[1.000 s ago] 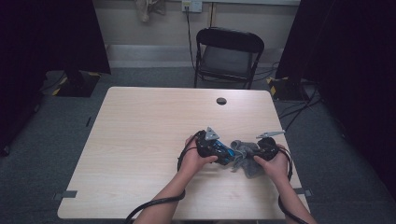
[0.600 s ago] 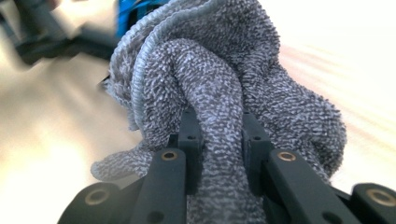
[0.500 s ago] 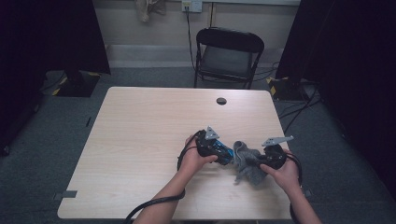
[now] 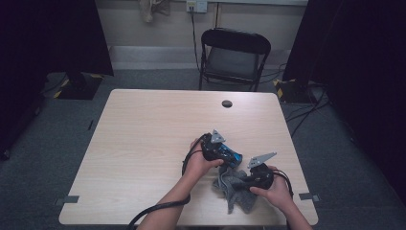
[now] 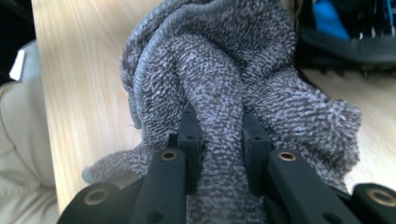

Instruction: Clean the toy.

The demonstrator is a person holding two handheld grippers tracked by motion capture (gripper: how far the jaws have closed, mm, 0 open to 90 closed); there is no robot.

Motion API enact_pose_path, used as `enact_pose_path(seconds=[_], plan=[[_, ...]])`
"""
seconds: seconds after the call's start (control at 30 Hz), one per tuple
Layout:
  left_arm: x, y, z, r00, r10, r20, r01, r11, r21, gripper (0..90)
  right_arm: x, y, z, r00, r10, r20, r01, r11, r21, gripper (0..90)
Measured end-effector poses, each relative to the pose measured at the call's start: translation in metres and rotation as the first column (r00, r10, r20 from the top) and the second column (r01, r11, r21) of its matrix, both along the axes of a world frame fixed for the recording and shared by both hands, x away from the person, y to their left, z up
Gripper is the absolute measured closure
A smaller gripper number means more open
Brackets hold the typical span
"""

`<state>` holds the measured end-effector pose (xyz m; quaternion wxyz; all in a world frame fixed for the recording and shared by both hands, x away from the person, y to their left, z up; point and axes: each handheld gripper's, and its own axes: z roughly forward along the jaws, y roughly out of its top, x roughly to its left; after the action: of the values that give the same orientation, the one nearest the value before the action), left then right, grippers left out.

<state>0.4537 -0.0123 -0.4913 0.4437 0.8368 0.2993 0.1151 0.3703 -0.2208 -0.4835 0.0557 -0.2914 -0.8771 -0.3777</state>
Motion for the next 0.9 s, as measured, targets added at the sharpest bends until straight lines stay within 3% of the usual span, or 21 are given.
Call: enact_pose_path(seconds=[0.23, 0.47, 0.9], plan=[[-0.001, 0.001, -0.002, 1.0, 0.002, 0.009, -0.002, 0.9999, -0.012, 3.2, 0.012, 0.0, 0.001, 0.9982, -0.053, 0.029, 0.054, 0.9978, -0.039, 74.9], [-0.001, 0.004, -0.001, 1.0, 0.006, 0.002, -0.006, 0.9995, -0.031, 8.0, 0.022, -0.013, 0.0, 0.9937, -0.11, 0.019, 0.111, 0.9933, -0.034, 74.9], [0.0, 0.005, 0.0, 1.0, 0.003, -0.002, -0.003, 0.9995, -0.031, 8.6, 0.029, -0.023, 0.002, 0.992, -0.126, 0.009, 0.126, 0.9906, -0.054, 74.8]])
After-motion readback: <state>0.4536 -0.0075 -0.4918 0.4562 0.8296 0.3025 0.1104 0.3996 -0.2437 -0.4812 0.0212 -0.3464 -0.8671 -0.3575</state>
